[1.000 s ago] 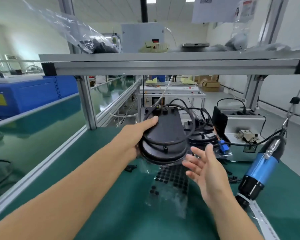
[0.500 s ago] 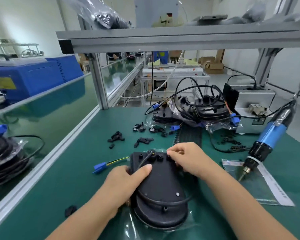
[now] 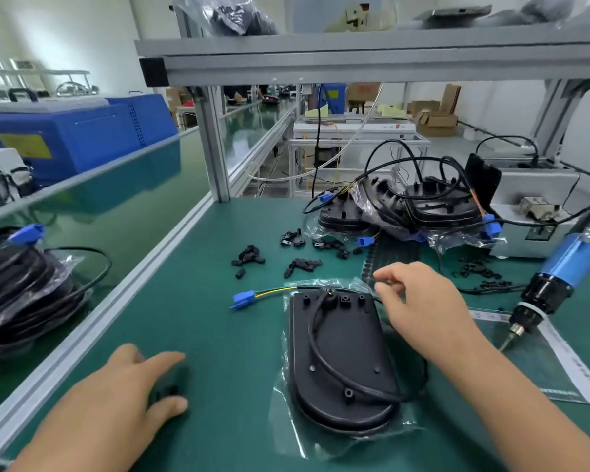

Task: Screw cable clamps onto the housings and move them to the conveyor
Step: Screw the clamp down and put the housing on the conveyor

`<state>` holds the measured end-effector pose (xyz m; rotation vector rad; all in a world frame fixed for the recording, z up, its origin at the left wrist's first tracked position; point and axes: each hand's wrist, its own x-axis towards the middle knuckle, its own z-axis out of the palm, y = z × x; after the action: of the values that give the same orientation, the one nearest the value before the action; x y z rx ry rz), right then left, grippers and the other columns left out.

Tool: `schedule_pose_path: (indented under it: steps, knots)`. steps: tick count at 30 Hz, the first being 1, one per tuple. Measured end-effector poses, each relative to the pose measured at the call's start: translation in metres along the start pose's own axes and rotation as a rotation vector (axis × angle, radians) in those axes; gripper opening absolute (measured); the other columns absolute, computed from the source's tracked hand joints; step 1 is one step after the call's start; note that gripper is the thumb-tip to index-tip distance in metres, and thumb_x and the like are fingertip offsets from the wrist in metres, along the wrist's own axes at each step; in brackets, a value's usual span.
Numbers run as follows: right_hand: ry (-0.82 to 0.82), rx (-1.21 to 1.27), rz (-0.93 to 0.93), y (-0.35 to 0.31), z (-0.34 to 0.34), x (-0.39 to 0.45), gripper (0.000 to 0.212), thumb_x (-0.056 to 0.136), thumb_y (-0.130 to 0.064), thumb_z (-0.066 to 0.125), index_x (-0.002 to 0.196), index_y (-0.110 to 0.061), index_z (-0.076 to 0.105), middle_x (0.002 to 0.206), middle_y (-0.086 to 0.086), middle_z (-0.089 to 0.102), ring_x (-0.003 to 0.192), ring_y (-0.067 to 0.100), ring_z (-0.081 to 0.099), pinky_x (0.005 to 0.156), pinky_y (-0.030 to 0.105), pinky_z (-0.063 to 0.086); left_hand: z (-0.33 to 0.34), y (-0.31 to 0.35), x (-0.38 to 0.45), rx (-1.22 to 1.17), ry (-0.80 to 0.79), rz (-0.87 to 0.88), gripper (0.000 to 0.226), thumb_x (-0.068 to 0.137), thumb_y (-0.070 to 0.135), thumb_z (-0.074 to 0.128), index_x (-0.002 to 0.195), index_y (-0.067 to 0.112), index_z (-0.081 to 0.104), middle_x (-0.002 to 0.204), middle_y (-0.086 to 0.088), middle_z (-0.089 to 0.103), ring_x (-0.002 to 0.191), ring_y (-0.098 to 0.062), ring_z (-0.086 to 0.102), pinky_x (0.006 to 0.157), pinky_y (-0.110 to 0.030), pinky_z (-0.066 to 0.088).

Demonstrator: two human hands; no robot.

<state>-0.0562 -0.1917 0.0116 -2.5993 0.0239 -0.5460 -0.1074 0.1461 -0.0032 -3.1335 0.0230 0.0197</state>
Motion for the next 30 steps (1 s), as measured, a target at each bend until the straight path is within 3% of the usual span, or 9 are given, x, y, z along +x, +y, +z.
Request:
schedule_pose_path:
  steps: [3, 6, 9, 11, 15, 20, 24, 28, 30]
  knots:
    - [0.061, 0.136, -0.088, -0.022, -0.004, -0.006, 0.008, 0.089, -0.026, 0.06, 0.087, -0.029, 0.067, 0.084, -0.012, 0.064, 0.078, 0.007, 0.06, 0.076, 0.031, 0.048, -0.001, -0.001, -0.002, -0.209, -0.024, 0.015, 0.026, 0.082, 0.047, 0.068, 0.089, 0.061, 0.048, 0.087, 0.015, 0.05, 0.077, 0.003, 0.054, 0.062, -0.012, 0.034]
    - [-0.117, 0.255, -0.153, -0.049, -0.011, -0.014, 0.025, 0.082, -0.055, 0.049, 0.091, -0.038, 0.064, 0.07, -0.02, 0.063, 0.07, -0.001, 0.057, 0.068, 0.024, 0.047, 0.004, 0.002, 0.008, -0.361, 0.045, 0.036, 0.032, 0.075, 0.026, 0.079, 0.066, 0.047, 0.057, 0.071, 0.013, 0.059, 0.061, 0.002, 0.056, 0.06, -0.01, 0.036]
    - [-0.325, 0.084, -0.276, -0.069, -0.008, -0.02, 0.044, 0.08, -0.071, 0.035, 0.109, -0.046, 0.057, 0.075, -0.018, 0.062, 0.074, -0.002, 0.054, 0.069, 0.024, 0.045, 0.003, 0.019, 0.03, -0.529, 0.05, 0.102, 0.02, 0.08, 0.021, 0.075, 0.07, 0.034, 0.064, 0.066, 0.012, 0.064, 0.053, 0.002, 0.059, 0.058, -0.012, 0.046]
    - [-0.335, -0.025, -0.304, -0.073, -0.003, -0.02, 0.044, 0.081, -0.071, 0.042, 0.095, -0.036, 0.064, 0.075, -0.014, 0.06, 0.074, 0.001, 0.054, 0.066, 0.025, 0.042, 0.002, 0.038, 0.05, -0.731, -0.007, 0.149, 0.015, 0.084, 0.016, 0.071, 0.076, 0.028, 0.067, 0.066, 0.01, 0.068, 0.048, -0.002, 0.058, 0.056, -0.015, 0.05]
    - [-0.316, 0.1, -0.223, -0.064, -0.003, -0.018, 0.028, 0.077, -0.057, 0.064, 0.078, -0.029, 0.065, 0.068, -0.014, 0.059, 0.071, -0.001, 0.054, 0.063, 0.011, 0.039, -0.004, 0.077, 0.085, -1.072, -0.007, 0.274, 0.01, 0.085, 0.009, 0.069, 0.082, 0.018, 0.068, 0.063, -0.001, 0.066, 0.056, -0.013, 0.059, 0.055, -0.021, 0.05]
    - [-0.341, 0.231, -0.167, -0.05, -0.005, -0.018, 0.016, 0.082, -0.038, 0.067, 0.097, -0.035, 0.065, 0.072, -0.011, 0.061, 0.071, 0.0, 0.055, 0.071, 0.019, 0.047, -0.007, 0.106, 0.107, -1.042, 0.056, 0.313, 0.014, 0.083, 0.01, 0.073, 0.081, 0.024, 0.07, 0.074, -0.007, 0.07, 0.059, -0.013, 0.06, 0.062, -0.027, 0.053]
    - [-0.264, 0.32, -0.077, -0.042, 0.0, -0.012, 0.024, 0.08, -0.051, 0.064, 0.099, -0.039, 0.06, 0.073, -0.014, 0.063, 0.072, -0.004, 0.057, 0.064, 0.011, 0.043, -0.006, 0.107, 0.105, -1.099, 0.152, 0.287, 0.023, 0.079, 0.008, 0.077, 0.084, 0.03, 0.071, 0.08, -0.004, 0.07, 0.067, -0.015, 0.063, 0.072, -0.029, 0.056]
    - [-0.178, 0.243, -0.117, -0.047, 0.01, 0.012, 0.028, 0.089, -0.035, 0.063, 0.117, -0.03, 0.064, 0.093, -0.015, 0.063, 0.08, 0.003, 0.059, 0.086, 0.025, 0.046, -0.012, 0.118, 0.099, -1.138, 0.235, 0.362, 0.031, 0.075, 0.005, 0.079, 0.088, 0.03, 0.066, 0.078, 0.002, 0.067, 0.07, -0.009, 0.064, 0.07, -0.024, 0.055]
    - [-0.201, 0.247, -0.154, -0.052, 0.014, 0.024, 0.03, 0.088, -0.031, 0.065, 0.117, -0.027, 0.066, 0.097, -0.012, 0.065, 0.083, 0.004, 0.06, 0.089, 0.024, 0.046, -0.016, 0.122, 0.097, -1.147, 0.27, 0.409, 0.035, 0.075, 0.004, 0.079, 0.087, 0.033, 0.064, 0.078, 0.003, 0.068, 0.069, -0.006, 0.064, 0.068, -0.02, 0.055]
